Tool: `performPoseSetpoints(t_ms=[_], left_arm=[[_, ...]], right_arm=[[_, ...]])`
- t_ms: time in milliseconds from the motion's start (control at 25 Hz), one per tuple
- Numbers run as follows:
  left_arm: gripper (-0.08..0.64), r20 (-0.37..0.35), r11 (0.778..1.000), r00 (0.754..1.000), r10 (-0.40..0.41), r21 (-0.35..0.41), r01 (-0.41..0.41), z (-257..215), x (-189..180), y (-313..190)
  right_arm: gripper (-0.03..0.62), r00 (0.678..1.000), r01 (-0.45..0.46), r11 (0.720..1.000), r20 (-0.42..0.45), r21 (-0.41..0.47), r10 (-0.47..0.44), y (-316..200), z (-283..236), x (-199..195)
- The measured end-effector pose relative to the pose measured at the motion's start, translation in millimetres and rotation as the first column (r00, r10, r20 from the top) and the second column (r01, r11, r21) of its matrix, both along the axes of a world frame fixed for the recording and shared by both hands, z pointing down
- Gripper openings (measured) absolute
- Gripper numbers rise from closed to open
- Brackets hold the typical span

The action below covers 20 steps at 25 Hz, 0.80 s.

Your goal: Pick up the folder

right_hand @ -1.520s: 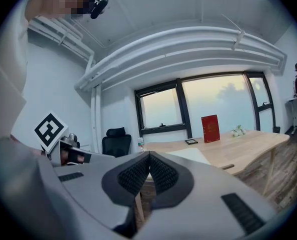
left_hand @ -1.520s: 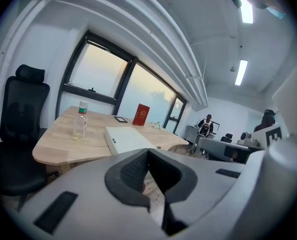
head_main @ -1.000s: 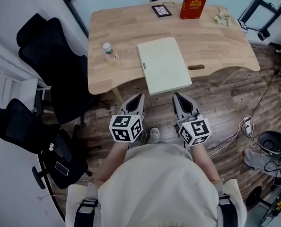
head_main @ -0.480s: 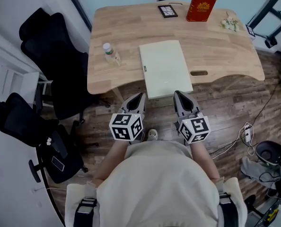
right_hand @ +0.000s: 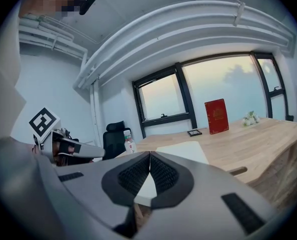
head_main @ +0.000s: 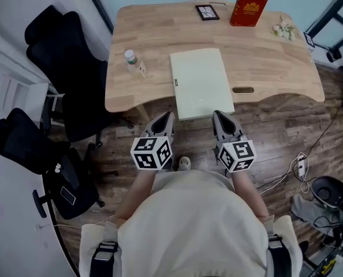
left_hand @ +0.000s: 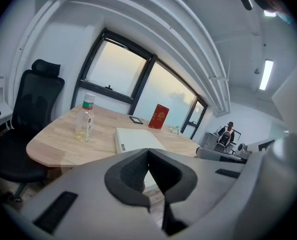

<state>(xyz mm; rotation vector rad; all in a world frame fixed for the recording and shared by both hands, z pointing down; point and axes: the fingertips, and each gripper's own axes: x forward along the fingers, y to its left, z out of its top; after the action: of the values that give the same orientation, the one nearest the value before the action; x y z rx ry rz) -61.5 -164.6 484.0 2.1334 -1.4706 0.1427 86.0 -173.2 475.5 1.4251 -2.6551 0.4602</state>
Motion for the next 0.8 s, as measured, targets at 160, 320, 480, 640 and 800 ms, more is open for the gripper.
performPoseSetpoints(t_ms=[160, 320, 480, 640, 800], left_arm=[[0.020, 0.003, 1.000, 1.000, -0.008, 0.000, 0.008, -0.4, -1.4, 1.8], [0.020, 0.010, 1.000, 1.000, -0.003, -0.002, 0.003, -1.3, 0.7, 7.0], [0.020, 0.017, 1.000, 1.000, -0.001, -0.004, 0.001, -1.2, -2.1, 11.8], [0.020, 0.015, 1.000, 1.000, -0.009, -0.018, 0.009, 3.9, -6.2, 14.4], [0.020, 0.012, 1.000, 1.000, -0.007, -0.022, 0.007, 7.9, -7.2, 10.4]], right_arm=[[0.018, 1.000, -0.010, 1.000, 0.001, -0.019, 0.010, 2.1, 8.9, 2.4], [0.018, 0.999, -0.032, 0.998, 0.028, -0.053, 0.034, 5.5, 19.8, 7.2], [0.018, 0.994, -0.073, 0.992, 0.075, -0.100, 0.081, 4.8, 35.2, 11.5], [0.018, 0.983, -0.106, 0.982, 0.133, -0.158, 0.127, 3.7, 51.2, 15.4], [0.018, 0.961, -0.122, 0.967, 0.215, -0.224, 0.172, -0.1, 64.4, 19.4]])
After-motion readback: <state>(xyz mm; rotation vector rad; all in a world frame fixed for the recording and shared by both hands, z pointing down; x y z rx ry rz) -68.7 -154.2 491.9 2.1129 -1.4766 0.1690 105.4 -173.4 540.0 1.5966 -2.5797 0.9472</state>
